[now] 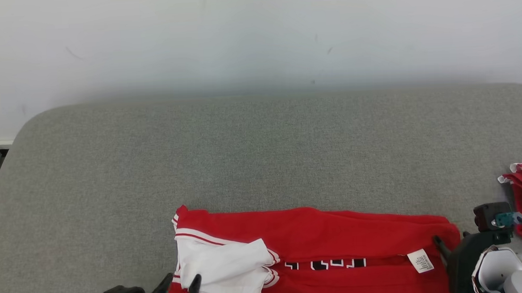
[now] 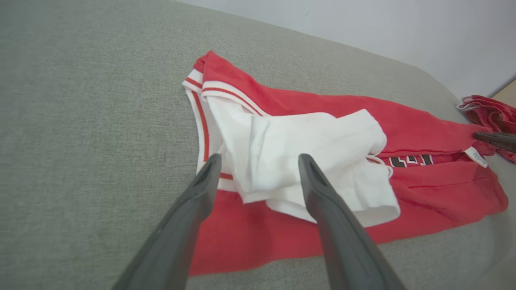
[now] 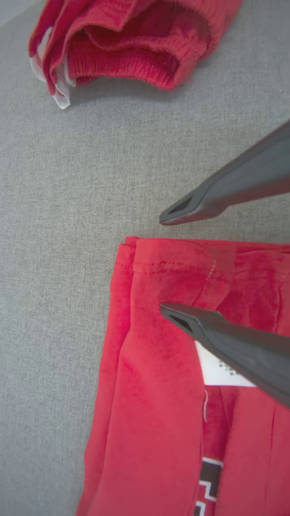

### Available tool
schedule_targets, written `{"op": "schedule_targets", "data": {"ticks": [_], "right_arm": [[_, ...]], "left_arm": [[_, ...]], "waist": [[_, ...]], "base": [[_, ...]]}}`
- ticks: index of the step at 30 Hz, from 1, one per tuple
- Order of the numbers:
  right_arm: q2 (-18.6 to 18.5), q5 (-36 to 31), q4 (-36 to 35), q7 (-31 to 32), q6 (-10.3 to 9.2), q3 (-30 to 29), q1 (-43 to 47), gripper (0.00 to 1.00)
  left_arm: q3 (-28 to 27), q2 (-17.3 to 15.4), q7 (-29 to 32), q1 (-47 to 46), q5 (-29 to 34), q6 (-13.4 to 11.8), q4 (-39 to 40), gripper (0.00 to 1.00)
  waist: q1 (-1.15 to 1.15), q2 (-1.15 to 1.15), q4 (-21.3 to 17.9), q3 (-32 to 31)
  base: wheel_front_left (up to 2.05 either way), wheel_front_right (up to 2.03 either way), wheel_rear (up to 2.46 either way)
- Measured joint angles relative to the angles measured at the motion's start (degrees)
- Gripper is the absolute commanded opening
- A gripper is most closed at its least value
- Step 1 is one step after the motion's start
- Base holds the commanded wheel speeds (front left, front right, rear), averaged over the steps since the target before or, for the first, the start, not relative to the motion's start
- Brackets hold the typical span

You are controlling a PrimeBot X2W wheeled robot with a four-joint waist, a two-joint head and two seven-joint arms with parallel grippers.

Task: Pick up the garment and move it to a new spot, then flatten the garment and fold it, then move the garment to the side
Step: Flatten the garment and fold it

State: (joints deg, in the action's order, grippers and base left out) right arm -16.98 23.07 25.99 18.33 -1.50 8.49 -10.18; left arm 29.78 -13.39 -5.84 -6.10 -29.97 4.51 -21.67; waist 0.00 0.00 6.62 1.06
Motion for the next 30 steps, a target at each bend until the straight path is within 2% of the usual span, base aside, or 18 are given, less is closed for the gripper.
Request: {"op": "schedule_targets", "data": {"ticks": [3,9,15,18,30], "right_arm": [[-0.23,0.03,-0.81,0.60,-1.12,-0.66,1.55,1.00],[-0.69,-0.16,-6.14,-0.96,-3.09,-2.58,3.25,1.00],[0.14,-0.21,-11.85,-5.97,-3.86,-4.48,6.55,1.00],[1.60,-0.19,-14.75,-8.83,-3.66,-3.78,7.66,1.00],[4.72,-0.46,-19.35,-17.06,-3.11,-2.72,10.04,1.00]], "left_arm": [[-0.73,-1.33,0.02,0.12,0.21,-0.65,0.93,1.00],[-3.13,-3.55,-2.77,2.02,2.12,-4.05,5.52,1.00],[-5.84,-3.77,-6.36,2.08,4.81,-8.73,10.47,1.00],[-7.39,-3.72,-6.83,2.57,5.17,-10.23,11.67,1.00],[-10.93,-3.25,-6.50,6.29,5.43,-11.14,12.92,1.00]], "waist": [[0.00,0.00,0.07,-0.71],[0.00,0.00,0.02,-2.65],[0.00,0.00,0.08,-4.63],[0.00,-0.01,0.06,-5.58],[0.00,-0.01,-2.50,-7.46]], "base": [[0.00,0.00,0.00],[0.00,0.00,0.00],[0.00,0.00,0.00],[0.00,0.00,0.00],[0.00,0.00,0.00]]}}
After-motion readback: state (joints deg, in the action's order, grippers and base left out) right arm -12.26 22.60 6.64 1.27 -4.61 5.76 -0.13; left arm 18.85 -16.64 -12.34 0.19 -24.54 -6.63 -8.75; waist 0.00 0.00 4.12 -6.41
